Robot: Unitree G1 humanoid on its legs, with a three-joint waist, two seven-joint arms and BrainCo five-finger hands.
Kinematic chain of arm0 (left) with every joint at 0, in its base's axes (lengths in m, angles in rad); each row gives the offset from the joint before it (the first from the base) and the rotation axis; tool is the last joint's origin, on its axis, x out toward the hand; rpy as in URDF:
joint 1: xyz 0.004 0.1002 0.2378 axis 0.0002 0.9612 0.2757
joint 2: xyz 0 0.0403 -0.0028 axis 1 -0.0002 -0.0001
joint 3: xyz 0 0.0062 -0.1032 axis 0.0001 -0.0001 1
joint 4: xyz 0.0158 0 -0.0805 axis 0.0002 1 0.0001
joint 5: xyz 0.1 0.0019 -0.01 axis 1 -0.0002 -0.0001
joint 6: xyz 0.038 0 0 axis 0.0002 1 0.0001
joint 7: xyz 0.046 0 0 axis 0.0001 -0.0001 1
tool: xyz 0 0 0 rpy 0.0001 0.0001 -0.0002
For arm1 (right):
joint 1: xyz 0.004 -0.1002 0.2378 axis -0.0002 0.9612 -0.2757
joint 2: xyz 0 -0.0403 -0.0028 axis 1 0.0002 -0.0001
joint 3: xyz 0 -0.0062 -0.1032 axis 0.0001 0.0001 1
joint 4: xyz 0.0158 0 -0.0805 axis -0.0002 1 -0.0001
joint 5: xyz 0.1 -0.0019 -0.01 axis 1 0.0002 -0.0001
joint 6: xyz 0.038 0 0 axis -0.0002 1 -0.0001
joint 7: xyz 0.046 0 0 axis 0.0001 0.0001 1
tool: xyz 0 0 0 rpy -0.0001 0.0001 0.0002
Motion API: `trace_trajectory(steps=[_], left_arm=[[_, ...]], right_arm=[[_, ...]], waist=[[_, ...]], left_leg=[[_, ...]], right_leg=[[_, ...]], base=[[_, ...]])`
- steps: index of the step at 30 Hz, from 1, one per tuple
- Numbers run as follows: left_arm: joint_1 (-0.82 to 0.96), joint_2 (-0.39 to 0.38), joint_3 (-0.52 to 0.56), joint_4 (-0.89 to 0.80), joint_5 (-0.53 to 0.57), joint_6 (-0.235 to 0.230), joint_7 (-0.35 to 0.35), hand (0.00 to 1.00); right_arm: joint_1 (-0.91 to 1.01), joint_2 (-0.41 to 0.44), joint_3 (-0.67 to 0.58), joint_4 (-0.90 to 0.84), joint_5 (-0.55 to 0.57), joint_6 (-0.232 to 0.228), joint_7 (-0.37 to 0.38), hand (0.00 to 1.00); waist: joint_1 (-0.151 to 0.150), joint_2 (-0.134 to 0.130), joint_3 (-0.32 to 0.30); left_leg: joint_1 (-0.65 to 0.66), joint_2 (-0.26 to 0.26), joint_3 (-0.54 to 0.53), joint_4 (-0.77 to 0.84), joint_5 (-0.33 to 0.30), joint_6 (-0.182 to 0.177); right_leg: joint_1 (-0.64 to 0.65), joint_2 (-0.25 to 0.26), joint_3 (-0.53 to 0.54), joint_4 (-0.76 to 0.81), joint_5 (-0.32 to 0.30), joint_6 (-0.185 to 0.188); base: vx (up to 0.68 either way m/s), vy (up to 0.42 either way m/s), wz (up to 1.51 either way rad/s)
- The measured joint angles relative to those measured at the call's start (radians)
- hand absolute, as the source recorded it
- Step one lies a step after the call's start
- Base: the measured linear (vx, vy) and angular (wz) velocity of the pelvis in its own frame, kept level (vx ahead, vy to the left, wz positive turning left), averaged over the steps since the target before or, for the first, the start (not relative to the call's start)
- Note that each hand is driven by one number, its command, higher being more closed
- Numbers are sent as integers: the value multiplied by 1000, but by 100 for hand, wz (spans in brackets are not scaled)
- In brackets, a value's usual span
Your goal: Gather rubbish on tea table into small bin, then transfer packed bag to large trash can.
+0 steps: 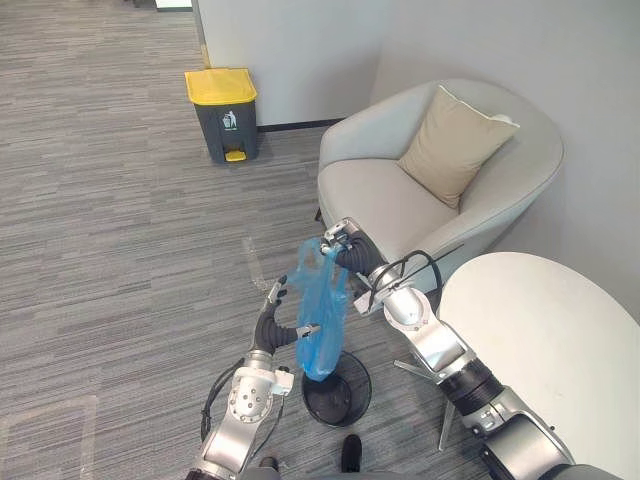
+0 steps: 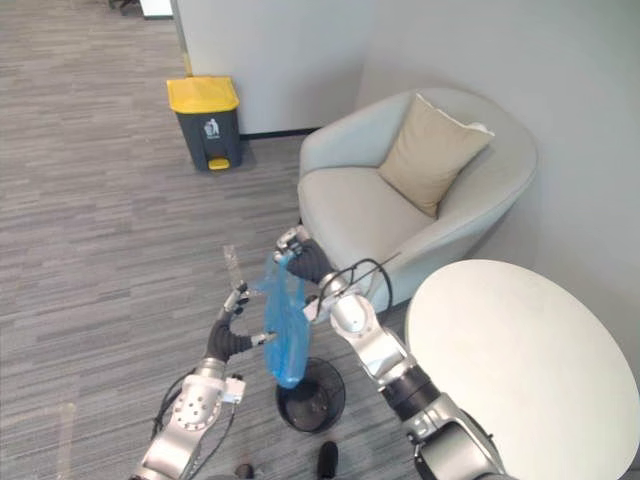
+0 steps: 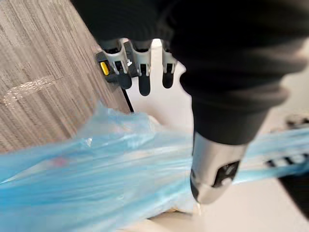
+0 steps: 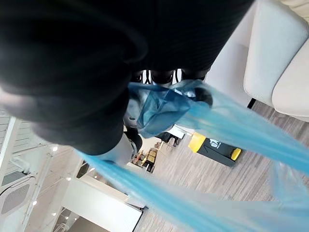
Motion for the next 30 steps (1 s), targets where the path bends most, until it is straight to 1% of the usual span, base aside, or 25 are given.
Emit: trace_trajectory(steps=[3,6,11,16,19,23,24,27,30], left_arm=[[0,0,1,-2,0,0,0,0],[2,0,1,-11,-1,0,-1,0],[2,-4,0,-12,-1,0,-18,0],[-1,-6,-2,-12,3,0,-16,0],[-11,-12,-8,-12,12,1,-10,0],[-52,-12,-41,-6,77,6,13,0],[-115,-20,-51,62,143,26,42,0],[-131,-21,-50,96,160,44,50,0],[-134,-21,-51,119,164,47,50,0]], right_arm=[[-1,3,0,0,-27,0,-1,100],[-1,8,0,1,-28,3,-2,100],[-1,43,-1,2,-27,7,-4,100],[-1,46,-1,2,-26,7,-6,100],[-1,65,-1,2,-23,7,-8,100],[-1,84,0,-7,-3,7,-8,100],[-6,83,1,-68,32,6,-7,100],[-12,83,2,-97,61,2,-4,100],[-26,85,4,-103,77,2,0,100]], waist=[[1,-8,5],[0,-16,14],[0,-16,14],[0,-16,14],[-2,-17,14],[-2,-17,14],[-8,-17,14],[-11,-18,14],[-11,-24,16]], left_leg=[[-2,0,0,3,-2,0],[-4,1,-1,5,-2,0],[-8,1,-5,8,-4,1],[-9,1,-9,8,-4,1],[-9,2,-8,9,-5,-1],[-17,9,-1,38,-21,-4],[-15,11,6,41,-23,-6],[-14,12,9,42,-24,-7],[-13,12,11,42,-24,-7]], right_leg=[[0,0,0,0,0,0],[0,0,0,0,0,0],[-1,0,-1,0,-1,1],[-1,0,0,0,-1,1],[-1,0,2,0,-1,1],[0,6,9,0,-1,1],[-1,8,20,1,-1,1],[-1,9,22,1,-1,1],[-1,10,24,0,-1,1]], base=[[0,0,0],[0,0,0],[-1,0,2],[-2,2,3],[0,0,0],[-25,-10,-8],[-40,-21,-11],[-14,-7,-3],[-5,-2,-1]])
